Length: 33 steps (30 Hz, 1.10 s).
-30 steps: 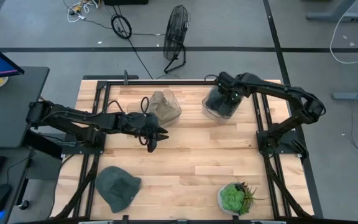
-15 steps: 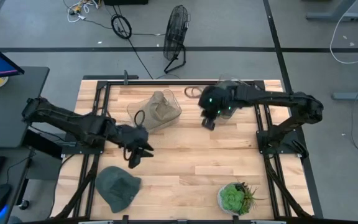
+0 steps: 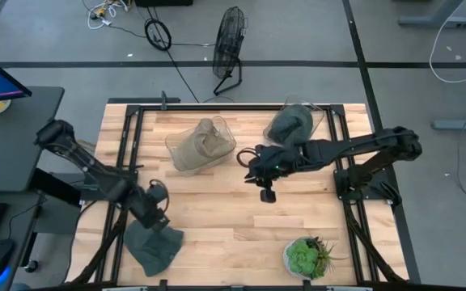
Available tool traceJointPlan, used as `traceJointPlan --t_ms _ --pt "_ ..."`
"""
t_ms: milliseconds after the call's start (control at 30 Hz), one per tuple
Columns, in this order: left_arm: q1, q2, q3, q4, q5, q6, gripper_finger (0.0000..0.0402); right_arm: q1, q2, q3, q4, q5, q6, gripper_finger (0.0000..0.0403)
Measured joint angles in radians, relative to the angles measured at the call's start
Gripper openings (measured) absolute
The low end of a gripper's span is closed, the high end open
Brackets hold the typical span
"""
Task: Pick & Place hat
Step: Put the gray cap into the right transparent bin
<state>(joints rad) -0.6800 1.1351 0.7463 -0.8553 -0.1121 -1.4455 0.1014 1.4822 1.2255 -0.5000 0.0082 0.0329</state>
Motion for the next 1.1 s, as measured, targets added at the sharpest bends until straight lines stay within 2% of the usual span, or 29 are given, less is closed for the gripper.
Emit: traceJointPlan --t_ms 167,267,400,600,733,967,1100 --pt "-0.107 0.0 -0.019 0.026 0.03 -0.171 0.0125 -0.008 0.0 -0.017 0.006 0.002 0.011 0.0059" --pt "-0.152 0.001 -0.019 0.075 0.02 -0.223 0.0115 -0.014 0.011 -0.019 0.039 0.002 0.01 0.0059" --pt "-0.199 0.039 -0.019 0.125 0.019 -0.221 0.0098 -0.016 0.051 -0.019 0.048 0.002 -0.032 0.0059" --pt "-0.222 0.118 -0.019 0.132 0.064 -0.188 0.0083 -0.016 0.101 -0.02 0.134 0.002 -0.199 0.0059" --pt "-0.222 0.143 -0.019 0.175 0.063 -0.18 0.0084 -0.016 0.109 -0.02 0.234 0.001 -0.236 0.0056" --pt "-0.22 0.188 -0.018 0.185 0.063 -0.076 0.0088 -0.02 0.11 -0.02 0.263 -0.002 -0.323 0.0044" --pt "-0.208 0.212 -0.018 0.181 0.063 -0.095 0.0102 -0.02 0.115 -0.02 0.239 -0.04 -0.331 0.0064"
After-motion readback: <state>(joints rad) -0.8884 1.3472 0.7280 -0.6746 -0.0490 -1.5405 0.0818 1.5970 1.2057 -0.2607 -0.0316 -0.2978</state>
